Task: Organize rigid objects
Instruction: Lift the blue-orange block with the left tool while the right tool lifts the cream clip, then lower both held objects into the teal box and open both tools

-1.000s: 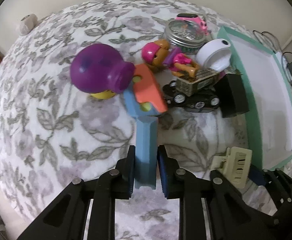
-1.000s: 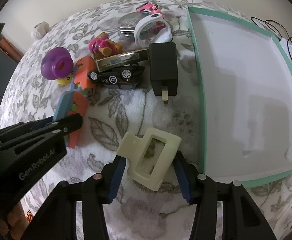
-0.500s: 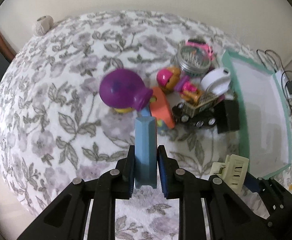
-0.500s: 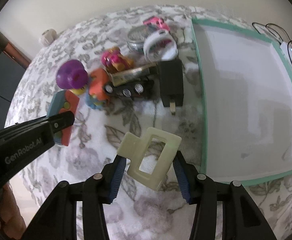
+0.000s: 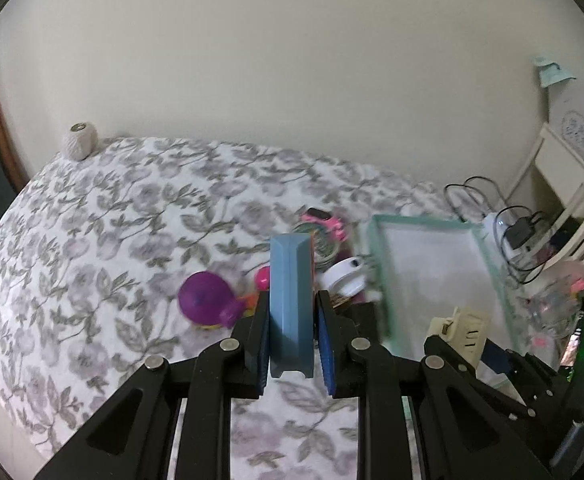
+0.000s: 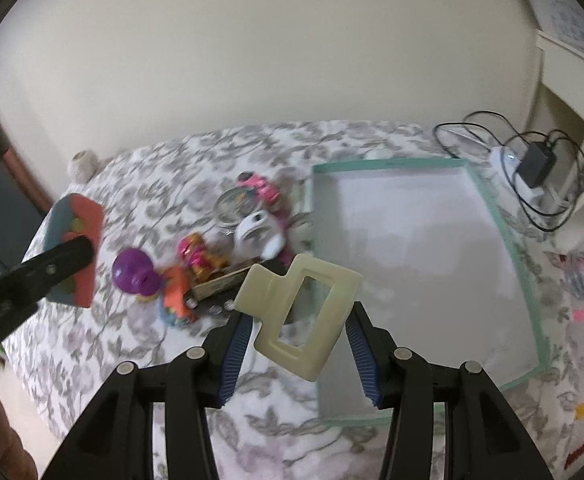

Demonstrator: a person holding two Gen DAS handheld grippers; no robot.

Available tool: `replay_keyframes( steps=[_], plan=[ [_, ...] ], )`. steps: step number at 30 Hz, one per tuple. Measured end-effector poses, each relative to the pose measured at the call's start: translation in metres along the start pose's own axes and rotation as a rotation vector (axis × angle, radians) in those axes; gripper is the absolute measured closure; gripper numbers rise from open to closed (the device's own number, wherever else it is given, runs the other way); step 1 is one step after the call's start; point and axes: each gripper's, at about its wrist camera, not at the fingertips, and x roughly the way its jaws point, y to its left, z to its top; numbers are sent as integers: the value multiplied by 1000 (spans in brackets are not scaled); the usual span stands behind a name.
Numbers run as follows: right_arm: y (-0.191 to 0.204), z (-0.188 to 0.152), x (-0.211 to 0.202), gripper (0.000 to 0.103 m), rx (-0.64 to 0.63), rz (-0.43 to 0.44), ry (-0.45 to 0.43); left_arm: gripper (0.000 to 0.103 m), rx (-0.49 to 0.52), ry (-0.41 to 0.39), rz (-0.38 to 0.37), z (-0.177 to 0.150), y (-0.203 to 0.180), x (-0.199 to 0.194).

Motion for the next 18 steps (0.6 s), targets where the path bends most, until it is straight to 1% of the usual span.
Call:
replay_keyframes(
  steps=[5, 11, 15, 18],
  plan=[
    [-31, 22, -11, 52, 80, -21, -52, 81, 23, 13, -42, 12, -26, 9],
    [-66, 52, -17, 52, 131, -56, -123, 81, 94, -27, -99, 28, -74, 19],
    [-85, 59, -5, 52, 151, -71, -128, 81, 129, -17, -123, 31, -102, 41],
    [-103, 59, 9, 52, 169, -99, -115, 81, 157, 14, -135, 27, -121, 66]
  ],
)
